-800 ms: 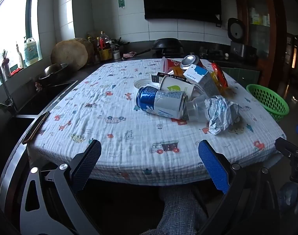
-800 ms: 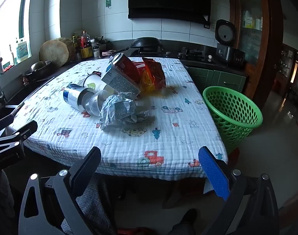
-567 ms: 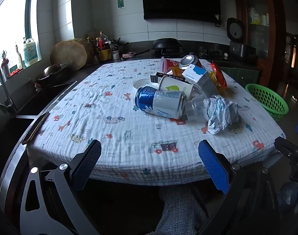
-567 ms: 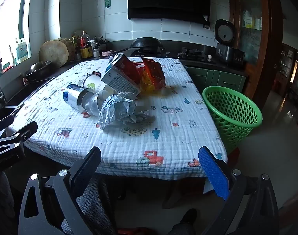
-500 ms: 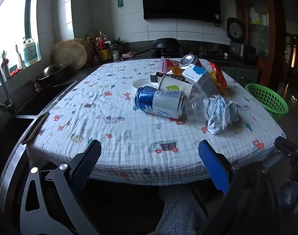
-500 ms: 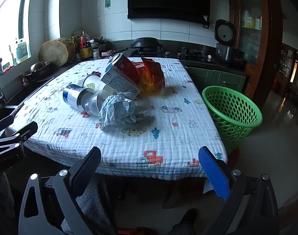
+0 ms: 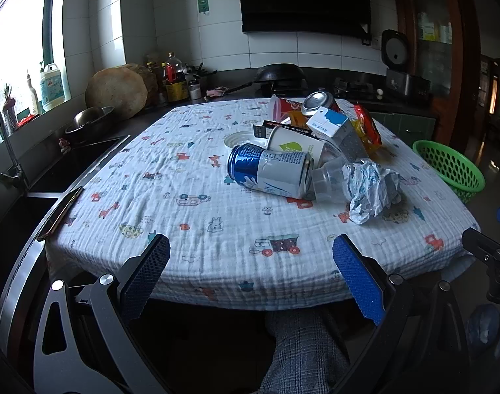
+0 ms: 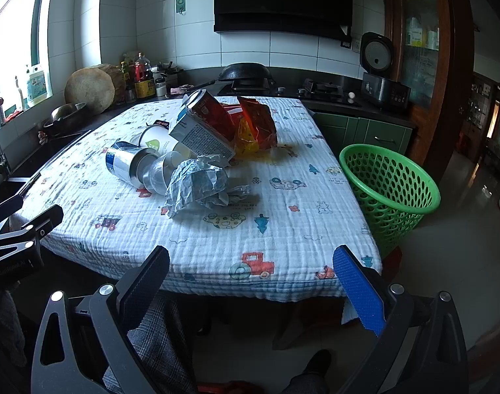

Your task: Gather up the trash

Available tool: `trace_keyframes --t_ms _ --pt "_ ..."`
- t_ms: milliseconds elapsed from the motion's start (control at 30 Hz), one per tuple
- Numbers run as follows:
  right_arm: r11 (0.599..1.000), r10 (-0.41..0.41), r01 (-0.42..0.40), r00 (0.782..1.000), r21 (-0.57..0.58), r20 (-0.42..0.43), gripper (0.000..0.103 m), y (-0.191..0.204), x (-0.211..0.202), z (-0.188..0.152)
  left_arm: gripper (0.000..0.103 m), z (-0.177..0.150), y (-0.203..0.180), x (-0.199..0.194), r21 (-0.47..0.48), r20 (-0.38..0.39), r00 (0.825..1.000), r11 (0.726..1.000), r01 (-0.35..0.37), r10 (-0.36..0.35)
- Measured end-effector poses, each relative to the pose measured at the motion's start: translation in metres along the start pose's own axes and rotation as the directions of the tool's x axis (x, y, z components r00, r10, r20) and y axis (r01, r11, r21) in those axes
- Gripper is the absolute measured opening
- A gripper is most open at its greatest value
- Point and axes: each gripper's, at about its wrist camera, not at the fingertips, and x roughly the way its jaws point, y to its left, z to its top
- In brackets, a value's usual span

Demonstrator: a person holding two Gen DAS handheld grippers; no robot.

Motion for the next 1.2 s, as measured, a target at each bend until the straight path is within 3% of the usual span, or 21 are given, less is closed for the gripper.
trace_keyframes --t_ms 1200 --pt "1.0 0.007 -0.007 1.0 -0.003 -0.01 0.097 0.0027 0.0026 0.0009 0.098 0.0031 0.0043 0.0026 0.001 -0.002 1.0 1.0 -0.009 0.009"
